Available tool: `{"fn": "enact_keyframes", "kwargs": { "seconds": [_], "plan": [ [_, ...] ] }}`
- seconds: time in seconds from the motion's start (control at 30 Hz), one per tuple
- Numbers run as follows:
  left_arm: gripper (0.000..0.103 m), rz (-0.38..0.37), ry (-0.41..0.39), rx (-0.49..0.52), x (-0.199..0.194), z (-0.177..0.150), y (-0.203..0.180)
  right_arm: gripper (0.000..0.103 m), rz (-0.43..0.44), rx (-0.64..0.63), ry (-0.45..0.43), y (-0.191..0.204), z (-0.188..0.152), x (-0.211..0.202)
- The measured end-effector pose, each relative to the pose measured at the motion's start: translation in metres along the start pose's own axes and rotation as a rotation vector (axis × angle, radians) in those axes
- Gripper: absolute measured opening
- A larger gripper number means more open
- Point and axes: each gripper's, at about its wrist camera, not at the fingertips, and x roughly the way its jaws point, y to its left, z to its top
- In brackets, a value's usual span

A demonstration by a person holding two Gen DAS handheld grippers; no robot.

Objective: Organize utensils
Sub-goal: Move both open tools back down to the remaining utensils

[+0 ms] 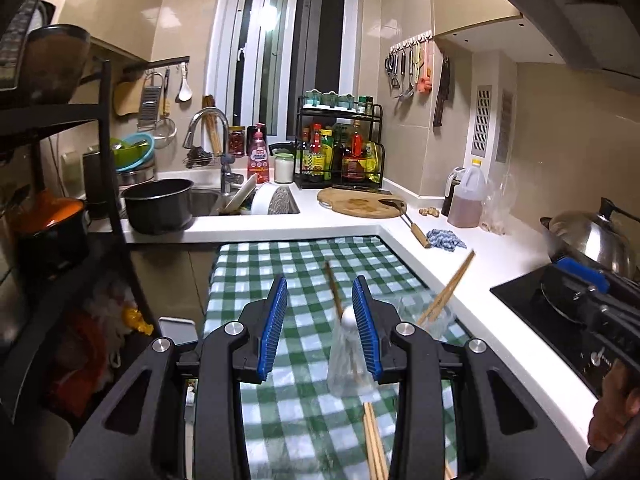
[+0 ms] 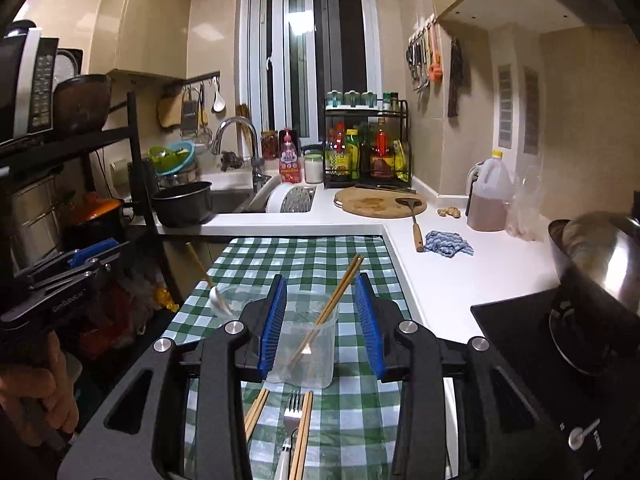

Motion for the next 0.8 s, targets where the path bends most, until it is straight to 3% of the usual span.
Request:
{"fn": "enact_keyframes", "kwargs": {
  "seconds": [0.07,0.13,0.2,0.27,0.3,0.43,0.67,0.8],
  "plan": [
    [0.031,0.009,-0.005,0.0,-0.012,-0.013,0.003,0.037,0.0,0.0,-0.019,0.0,-0.015,-0.016],
    [0.018,0.015,-0.001,-0.008,-0.024,-0.026,0.007,0.037,-0.004,-0.006,-0.034,-0.001,-0.03,-0.028],
    [0.015,0.018,0.004,-0.022,-0.035,-0.041,0.011,0.033,-0.007,0.008,-0.03,-0.006,-0.05,-0.038],
    [0.01,0.023,0.009,-0.031,-0.045,-0.056,0.013,0.016,0.009,0.029,0.002,-0.012,-0.068,-0.041],
    [0.01,0.026,0.011,-0.037,-0.049,-0.063,0.013,0.014,0.005,0.042,0.014,-0.015,-0.076,-0.043],
    [0.009,0.018,0.05,-0.071,-0.061,-0.103,0.008,0.01,0.023,0.082,0.107,-0.024,-0.117,-0.043],
    [0.009,-0.008,0.201,-0.09,-0.05,-0.174,-0.02,0.01,0.1,0.115,0.319,-0.014,-0.174,-0.012],
    [0.009,-0.041,0.242,-0.085,-0.041,-0.195,-0.03,0.012,0.109,0.099,0.403,-0.006,-0.195,0.003]
  ]
}}
